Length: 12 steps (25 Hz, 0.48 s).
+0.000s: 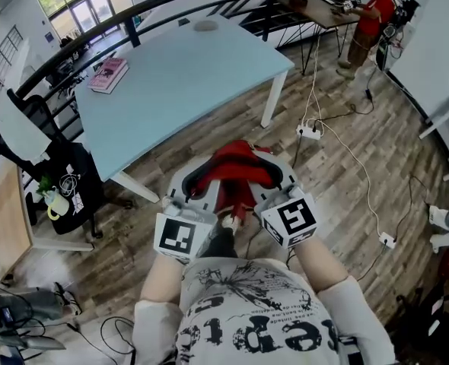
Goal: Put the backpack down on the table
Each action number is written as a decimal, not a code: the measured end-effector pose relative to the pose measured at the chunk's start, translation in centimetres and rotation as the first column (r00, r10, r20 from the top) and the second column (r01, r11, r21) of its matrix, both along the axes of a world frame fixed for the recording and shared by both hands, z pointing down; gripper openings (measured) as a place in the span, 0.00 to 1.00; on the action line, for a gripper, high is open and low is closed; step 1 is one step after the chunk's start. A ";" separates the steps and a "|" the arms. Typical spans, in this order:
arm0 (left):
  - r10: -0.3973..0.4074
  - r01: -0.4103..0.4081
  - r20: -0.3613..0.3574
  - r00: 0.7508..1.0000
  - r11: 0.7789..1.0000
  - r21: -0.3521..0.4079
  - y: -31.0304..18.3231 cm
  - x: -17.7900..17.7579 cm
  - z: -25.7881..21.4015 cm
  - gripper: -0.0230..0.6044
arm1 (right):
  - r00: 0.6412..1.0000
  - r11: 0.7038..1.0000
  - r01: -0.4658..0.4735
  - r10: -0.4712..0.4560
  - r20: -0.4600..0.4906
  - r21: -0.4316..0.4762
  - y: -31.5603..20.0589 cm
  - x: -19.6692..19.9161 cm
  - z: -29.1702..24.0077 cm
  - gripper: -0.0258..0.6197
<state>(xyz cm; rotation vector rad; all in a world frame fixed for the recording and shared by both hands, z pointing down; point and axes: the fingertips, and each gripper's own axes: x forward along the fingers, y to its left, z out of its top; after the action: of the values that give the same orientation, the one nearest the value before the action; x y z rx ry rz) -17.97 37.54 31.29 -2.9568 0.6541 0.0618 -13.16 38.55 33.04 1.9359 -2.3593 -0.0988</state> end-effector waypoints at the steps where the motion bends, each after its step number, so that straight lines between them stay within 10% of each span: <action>1: 0.004 -0.004 -0.005 1.000 1.000 0.004 -1.5 0.5 -0.2 0.08 | 1.000 1.000 -0.001 0.001 -0.009 0.003 -1.5 0.5 -0.3 0.09; 12: 0.017 -0.017 -0.007 1.000 0.999 0.039 -16.6 5.7 -2.4 0.08 | 0.999 0.999 -0.008 0.010 -0.044 0.042 -16.7 5.7 -2.7 0.09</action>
<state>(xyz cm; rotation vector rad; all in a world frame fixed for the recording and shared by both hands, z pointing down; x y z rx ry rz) -12.24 20.92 28.92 -2.9265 0.6218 0.0860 -7.48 21.87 30.34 1.9413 -2.3390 -0.1892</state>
